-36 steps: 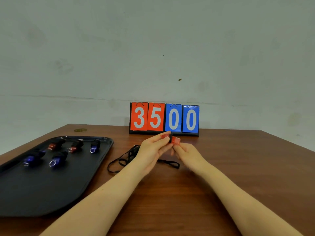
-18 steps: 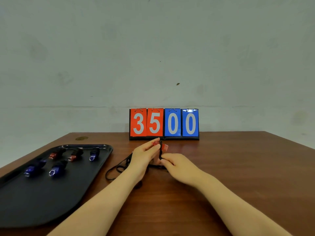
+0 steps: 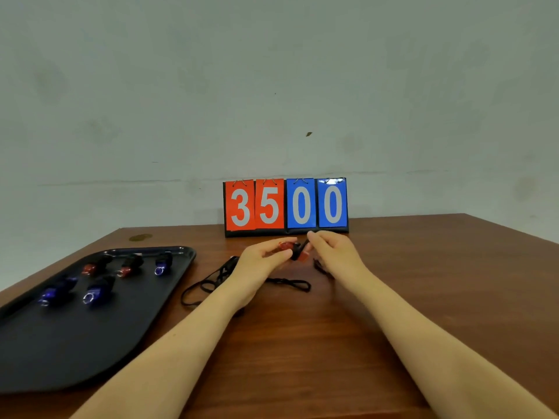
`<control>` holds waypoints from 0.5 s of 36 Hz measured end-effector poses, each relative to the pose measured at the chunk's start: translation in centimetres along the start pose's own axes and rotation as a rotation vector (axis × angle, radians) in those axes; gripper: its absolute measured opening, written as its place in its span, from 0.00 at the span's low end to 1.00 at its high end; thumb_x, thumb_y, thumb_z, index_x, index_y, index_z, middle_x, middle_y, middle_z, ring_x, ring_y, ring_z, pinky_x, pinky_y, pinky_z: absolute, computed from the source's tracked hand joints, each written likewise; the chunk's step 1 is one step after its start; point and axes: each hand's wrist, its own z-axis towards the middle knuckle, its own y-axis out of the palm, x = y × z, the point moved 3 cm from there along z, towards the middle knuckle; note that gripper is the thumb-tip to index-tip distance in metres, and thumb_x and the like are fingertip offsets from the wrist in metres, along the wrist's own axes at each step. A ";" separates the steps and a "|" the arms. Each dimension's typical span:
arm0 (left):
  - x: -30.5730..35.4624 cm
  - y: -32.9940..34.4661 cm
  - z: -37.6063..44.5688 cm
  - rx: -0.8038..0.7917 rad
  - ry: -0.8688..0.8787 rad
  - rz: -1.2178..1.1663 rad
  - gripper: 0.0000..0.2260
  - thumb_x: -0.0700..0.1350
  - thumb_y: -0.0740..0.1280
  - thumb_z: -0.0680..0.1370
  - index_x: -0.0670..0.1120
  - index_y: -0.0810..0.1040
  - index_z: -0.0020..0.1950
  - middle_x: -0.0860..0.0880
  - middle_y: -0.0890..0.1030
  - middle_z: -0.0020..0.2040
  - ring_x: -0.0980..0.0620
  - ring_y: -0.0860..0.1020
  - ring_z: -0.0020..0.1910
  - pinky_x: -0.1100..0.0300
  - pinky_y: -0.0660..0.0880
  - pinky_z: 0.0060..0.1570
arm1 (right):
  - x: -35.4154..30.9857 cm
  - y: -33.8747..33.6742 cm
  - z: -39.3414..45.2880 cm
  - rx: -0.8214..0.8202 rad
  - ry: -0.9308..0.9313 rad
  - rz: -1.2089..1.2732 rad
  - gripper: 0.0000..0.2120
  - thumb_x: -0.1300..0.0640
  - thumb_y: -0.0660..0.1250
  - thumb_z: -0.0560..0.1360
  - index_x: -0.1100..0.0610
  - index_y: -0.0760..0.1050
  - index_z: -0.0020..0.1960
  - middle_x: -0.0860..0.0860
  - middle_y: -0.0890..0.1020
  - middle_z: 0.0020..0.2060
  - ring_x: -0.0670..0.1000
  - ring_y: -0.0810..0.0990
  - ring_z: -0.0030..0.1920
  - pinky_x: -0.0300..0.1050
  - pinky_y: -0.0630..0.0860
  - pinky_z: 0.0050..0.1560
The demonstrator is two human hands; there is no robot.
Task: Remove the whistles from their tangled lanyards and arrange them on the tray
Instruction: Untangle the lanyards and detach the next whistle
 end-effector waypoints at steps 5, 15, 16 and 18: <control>0.6 1.1 -0.7 -0.113 -0.063 -0.427 0.12 0.37 0.64 0.79 0.46 0.79 0.62 0.47 0.83 0.58 0.51 0.80 0.59 0.61 0.78 0.54 | 0.2 -0.5 -0.2 -0.035 0.054 0.160 0.16 0.51 0.61 0.80 0.52 0.74 0.34 0.46 0.69 0.23 0.44 0.65 0.24 0.36 0.63 0.28; 1.4 1.6 -1.5 -0.149 -0.151 -0.945 0.16 0.36 0.66 0.73 0.38 0.78 0.61 0.38 0.80 0.60 0.44 0.79 0.61 0.57 0.80 0.53 | 0.3 1.1 -0.2 -0.128 0.163 0.238 0.15 0.50 0.61 0.81 0.59 0.74 0.40 0.47 0.69 0.24 0.45 0.63 0.25 0.36 0.61 0.25; 1.4 1.5 -1.5 -0.132 -0.156 -0.976 0.16 0.36 0.66 0.73 0.38 0.78 0.60 0.37 0.80 0.60 0.44 0.79 0.61 0.57 0.80 0.53 | 0.4 1.4 -0.2 -0.132 0.166 0.213 0.16 0.49 0.60 0.81 0.57 0.74 0.38 0.46 0.69 0.24 0.45 0.63 0.25 0.36 0.62 0.26; 1.4 1.4 -1.4 -0.101 -0.167 -1.020 0.14 0.36 0.66 0.73 0.38 0.79 0.58 0.37 0.81 0.59 0.44 0.80 0.59 0.57 0.81 0.51 | 0.4 1.8 -0.4 -0.150 0.159 0.219 0.16 0.49 0.59 0.81 0.54 0.73 0.37 0.46 0.69 0.24 0.45 0.63 0.25 0.36 0.62 0.26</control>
